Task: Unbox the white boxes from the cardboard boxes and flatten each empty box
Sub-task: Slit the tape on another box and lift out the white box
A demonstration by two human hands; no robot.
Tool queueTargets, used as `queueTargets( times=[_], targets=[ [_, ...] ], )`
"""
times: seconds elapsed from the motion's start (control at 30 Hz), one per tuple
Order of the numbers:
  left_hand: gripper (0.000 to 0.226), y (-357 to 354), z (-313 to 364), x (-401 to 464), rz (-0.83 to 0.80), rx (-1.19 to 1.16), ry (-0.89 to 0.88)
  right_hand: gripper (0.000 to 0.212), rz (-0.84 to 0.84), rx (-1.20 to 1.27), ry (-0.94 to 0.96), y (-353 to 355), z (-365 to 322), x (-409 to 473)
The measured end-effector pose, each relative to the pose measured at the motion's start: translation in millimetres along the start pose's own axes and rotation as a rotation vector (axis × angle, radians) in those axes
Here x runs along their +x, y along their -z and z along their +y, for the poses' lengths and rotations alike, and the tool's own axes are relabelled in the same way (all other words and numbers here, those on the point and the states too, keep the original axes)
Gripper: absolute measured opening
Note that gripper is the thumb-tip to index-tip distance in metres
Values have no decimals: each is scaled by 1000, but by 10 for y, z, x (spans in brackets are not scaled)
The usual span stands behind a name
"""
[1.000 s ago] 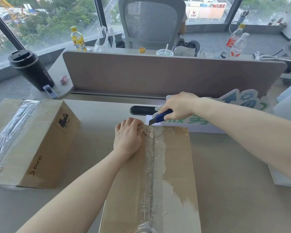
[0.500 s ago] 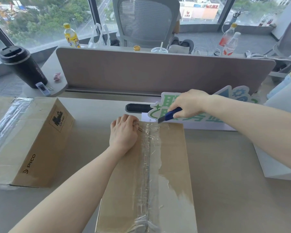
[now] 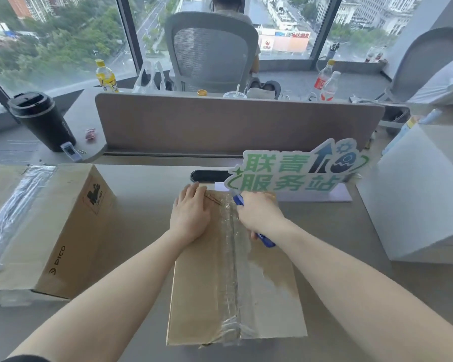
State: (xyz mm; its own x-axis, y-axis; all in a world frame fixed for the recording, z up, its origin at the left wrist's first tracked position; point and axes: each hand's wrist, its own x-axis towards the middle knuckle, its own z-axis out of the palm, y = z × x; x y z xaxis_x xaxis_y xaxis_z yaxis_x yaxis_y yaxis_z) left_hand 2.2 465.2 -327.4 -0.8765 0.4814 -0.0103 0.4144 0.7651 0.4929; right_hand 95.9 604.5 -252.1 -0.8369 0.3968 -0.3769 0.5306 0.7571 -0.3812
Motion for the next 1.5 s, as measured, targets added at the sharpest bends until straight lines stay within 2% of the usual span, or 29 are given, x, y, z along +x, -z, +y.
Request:
queueTargets(
  times=[0.2, 0.43, 0.57, 0.83, 1.07, 1.13, 1.2, 1.27, 1.5],
  targets=[
    [54, 85, -199, -410, -22, 43, -102, 25, -22, 120, -169, -170, -289, -84],
    [64, 44, -239, -846, -77, 55, -180, 14, 83, 40, -220, -315, -457, -99],
    [69, -3, -256, -983, -91, 40, -149, 28, 118, 17, -229, -362, -536, -134],
    [63, -39, -288, -949, -70, 11, -113, 34, -29, -42, -276, -499, -461, -620],
    [62, -45, -267, -946, -68, 30, -100, 33, -94, 27, -306, -683, -324, -1057],
    [63, -50, -271, -943, -66, 32, -97, 27, -116, 23, -327, -743, -304, -1167],
    [63, -61, -275, -948, -63, 37, -96, 7, -134, 3, -350, -795, -273, -1272],
    [64, -66, -279, -953, -69, 37, -90, 20, -150, 27, -370, -850, -225, -1356],
    [62, -52, -265, -988, -71, -7, -80, 18, -173, 35, -408, -904, -229, -1754]
  ],
)
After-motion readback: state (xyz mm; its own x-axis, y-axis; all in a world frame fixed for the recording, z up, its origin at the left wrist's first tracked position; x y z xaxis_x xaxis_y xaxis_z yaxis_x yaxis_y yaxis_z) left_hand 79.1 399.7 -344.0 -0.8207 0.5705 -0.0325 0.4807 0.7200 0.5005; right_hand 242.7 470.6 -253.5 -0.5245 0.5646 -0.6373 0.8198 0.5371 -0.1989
